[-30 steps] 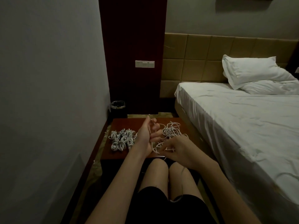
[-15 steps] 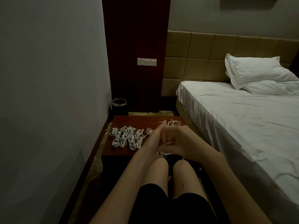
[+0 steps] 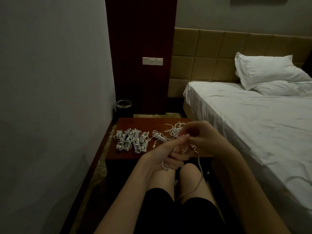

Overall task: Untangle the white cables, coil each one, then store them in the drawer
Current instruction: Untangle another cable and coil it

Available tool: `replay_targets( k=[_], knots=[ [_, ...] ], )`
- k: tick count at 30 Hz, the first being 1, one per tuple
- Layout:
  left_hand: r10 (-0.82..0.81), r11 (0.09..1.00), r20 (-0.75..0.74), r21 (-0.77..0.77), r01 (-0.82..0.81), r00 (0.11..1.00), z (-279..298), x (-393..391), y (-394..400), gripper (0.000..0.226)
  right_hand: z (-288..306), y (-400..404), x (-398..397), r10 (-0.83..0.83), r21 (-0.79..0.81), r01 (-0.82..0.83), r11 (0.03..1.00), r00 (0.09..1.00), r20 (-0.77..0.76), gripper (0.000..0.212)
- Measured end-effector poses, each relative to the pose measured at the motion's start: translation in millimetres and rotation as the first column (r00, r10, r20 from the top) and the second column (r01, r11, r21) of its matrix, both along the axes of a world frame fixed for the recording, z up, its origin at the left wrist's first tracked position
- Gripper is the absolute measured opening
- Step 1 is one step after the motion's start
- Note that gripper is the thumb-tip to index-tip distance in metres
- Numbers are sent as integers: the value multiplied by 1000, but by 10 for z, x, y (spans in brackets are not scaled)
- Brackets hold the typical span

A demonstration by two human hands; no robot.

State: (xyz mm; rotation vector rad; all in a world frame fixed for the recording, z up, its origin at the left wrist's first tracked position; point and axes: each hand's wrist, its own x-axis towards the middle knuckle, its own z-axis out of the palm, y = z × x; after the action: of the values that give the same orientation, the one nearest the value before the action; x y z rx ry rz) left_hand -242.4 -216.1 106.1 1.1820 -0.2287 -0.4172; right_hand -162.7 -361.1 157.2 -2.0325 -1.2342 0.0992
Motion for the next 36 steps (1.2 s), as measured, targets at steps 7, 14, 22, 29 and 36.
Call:
replay_targets(
  k=[7, 14, 22, 29, 36],
  knots=[
    [336, 940, 106, 22, -340, 936, 36, -52, 38, 45, -262, -48, -162, -39, 340, 199, 919, 904, -425, 6],
    [651, 758, 17, 41, -651, 759, -310, -93, -211, 52, -725, 95, -475, -223, 441, 406, 800, 884, -411, 11],
    [646, 528, -366, -420, -738, 670, -408, -201, -218, 49, -1013, 65, -542, -182, 222, 335, 916, 838, -514, 3],
    [673, 354, -441, -511, -783, 593, -460, -261, -186, 48, -892, -114, -512, -213, 33, 232, 972, 935, -285, 4],
    [719, 462, -316, -447, -766, 618, -438, -308, -125, 48, -816, 17, -588, -146, -163, 116, 980, 973, -179, 6]
  ],
)
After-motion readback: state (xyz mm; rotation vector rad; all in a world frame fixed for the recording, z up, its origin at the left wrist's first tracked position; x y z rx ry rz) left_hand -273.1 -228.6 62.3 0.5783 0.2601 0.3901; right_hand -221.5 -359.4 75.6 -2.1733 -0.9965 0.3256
